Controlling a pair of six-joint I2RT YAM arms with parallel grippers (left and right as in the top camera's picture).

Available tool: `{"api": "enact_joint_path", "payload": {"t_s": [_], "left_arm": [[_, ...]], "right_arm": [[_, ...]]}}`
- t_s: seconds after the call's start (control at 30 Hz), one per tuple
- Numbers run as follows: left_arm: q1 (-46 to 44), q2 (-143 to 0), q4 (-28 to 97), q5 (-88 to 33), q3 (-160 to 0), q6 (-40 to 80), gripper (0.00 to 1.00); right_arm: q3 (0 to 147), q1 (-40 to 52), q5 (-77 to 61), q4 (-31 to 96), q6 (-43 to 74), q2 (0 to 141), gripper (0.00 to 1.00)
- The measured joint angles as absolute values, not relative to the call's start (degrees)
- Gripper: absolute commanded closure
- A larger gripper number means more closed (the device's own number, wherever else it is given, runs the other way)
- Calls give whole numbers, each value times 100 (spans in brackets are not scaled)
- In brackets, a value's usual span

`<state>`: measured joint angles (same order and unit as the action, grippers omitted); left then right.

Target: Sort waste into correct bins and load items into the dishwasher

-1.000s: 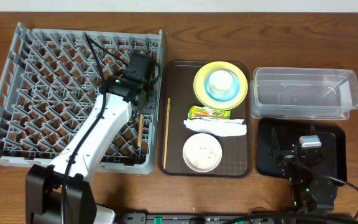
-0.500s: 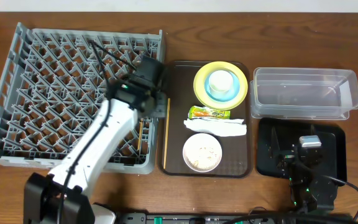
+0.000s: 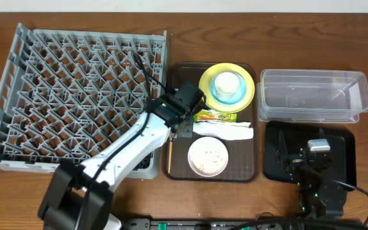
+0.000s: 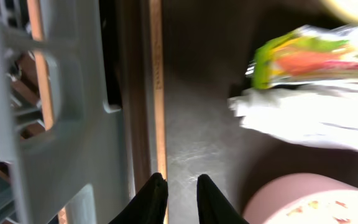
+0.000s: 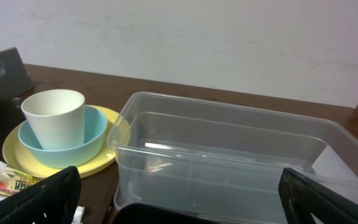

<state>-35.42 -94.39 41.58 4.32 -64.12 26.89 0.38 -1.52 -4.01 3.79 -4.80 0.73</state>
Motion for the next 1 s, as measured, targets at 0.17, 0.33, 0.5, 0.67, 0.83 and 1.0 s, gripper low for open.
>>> {"api": "enact_joint_path", "payload": {"t_s": [0.17, 0.33, 0.5, 0.67, 0.83, 1.0], "left_arm": [[-3559, -9754, 4121, 489, -6403, 2781, 79], [-3664, -10071, 4038, 659, -6405, 2985, 79], [-3732, -10420, 3920, 792, -6403, 3116, 79], [-3732, -10680, 3806, 875, -6403, 3194, 79], [-3732, -10704, 3804, 989, -6403, 3260, 79], [-3732, -10704, 3874, 1011, -6403, 3284, 79]], "right_arm": [[38, -152, -401, 379, -480, 73, 1], [38, -152, -401, 379, -480, 73, 1], [38, -152, -401, 379, -480, 73, 1], [38, -152, -401, 379, -480, 73, 1], [38, -152, -401, 379, -480, 73, 1], [38, -152, -401, 379, -480, 73, 1]]}}
